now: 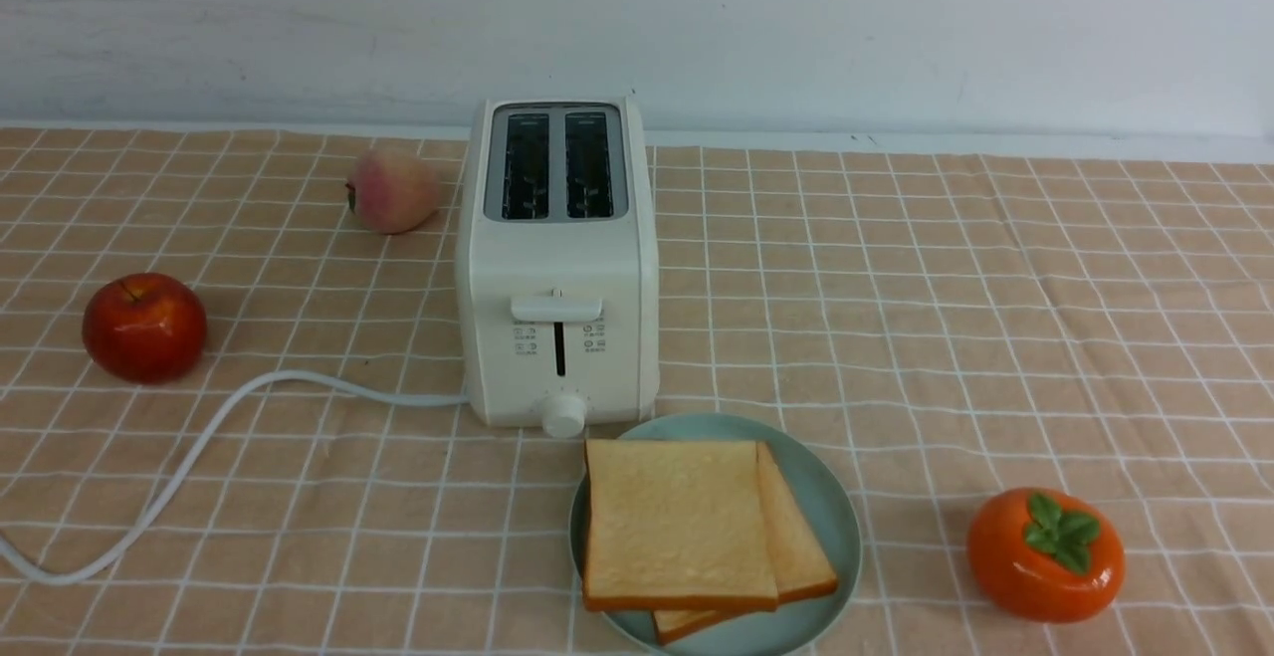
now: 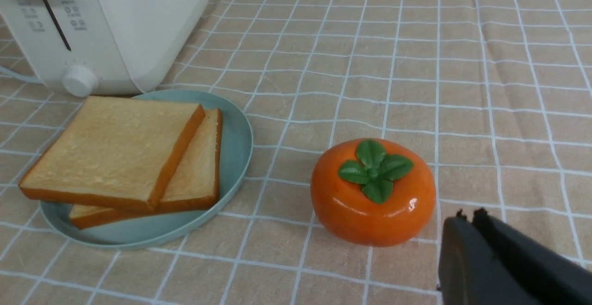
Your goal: Take toasted bread from bread machine on light coffee tablecloth place on plate.
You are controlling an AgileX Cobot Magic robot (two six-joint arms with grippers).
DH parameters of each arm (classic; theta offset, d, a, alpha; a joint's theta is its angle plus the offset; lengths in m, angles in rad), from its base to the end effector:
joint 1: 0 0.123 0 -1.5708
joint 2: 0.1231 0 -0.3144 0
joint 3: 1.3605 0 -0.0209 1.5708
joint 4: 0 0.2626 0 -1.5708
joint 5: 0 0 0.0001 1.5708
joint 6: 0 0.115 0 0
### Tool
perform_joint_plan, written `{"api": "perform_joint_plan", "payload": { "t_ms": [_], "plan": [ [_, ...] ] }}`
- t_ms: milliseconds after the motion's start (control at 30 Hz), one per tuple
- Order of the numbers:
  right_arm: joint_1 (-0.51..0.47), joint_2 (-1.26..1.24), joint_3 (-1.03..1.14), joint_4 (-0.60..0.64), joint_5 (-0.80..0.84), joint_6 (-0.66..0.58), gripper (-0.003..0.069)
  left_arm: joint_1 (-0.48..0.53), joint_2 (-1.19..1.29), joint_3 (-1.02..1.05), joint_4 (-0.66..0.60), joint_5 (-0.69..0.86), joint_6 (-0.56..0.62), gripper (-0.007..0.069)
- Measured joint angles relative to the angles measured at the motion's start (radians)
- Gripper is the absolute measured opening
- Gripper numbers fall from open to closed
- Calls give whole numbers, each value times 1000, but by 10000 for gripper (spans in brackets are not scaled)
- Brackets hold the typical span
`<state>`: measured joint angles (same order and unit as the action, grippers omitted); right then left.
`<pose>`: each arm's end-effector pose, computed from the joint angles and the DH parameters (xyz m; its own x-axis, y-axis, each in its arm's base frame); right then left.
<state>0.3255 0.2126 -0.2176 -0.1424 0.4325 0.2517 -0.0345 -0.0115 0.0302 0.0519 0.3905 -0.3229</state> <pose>0.0695 0.0162 0.2336 -0.3429 0.0127 -0.9393 -0.2259 0.9695 0.0956 0.0572 0.0003 0.1604 -0.3083 -0.2609 -0.9148 -0.0706 0.9653 -0.2515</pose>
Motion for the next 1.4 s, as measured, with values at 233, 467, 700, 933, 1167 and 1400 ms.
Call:
{"api": "perform_joint_plan", "payload": {
  "t_ms": [233,467,700,933,1167,1400],
  "plan": [
    [-3,-3,1,0,0,-1,25,0,0,0,-1,0,-2,-6],
    [-178,-139,5,0,-2,-1,33,0,0,0,-2,0,-2,-1],
    [-351,-223,173,-1,-140,-1,41,0,0,0,-3,-1,-2,0],
    [-375,-223,238,-13,-71,-1,51,0,0,1,-3,1,-2,1],
    [-375,-223,237,-18,-62,-1,61,0,0,1,-3,1,-2,7],
    [-375,-223,237,-19,-61,-1,66,0,0,1,-3,1,-2,15]
  ]
}}
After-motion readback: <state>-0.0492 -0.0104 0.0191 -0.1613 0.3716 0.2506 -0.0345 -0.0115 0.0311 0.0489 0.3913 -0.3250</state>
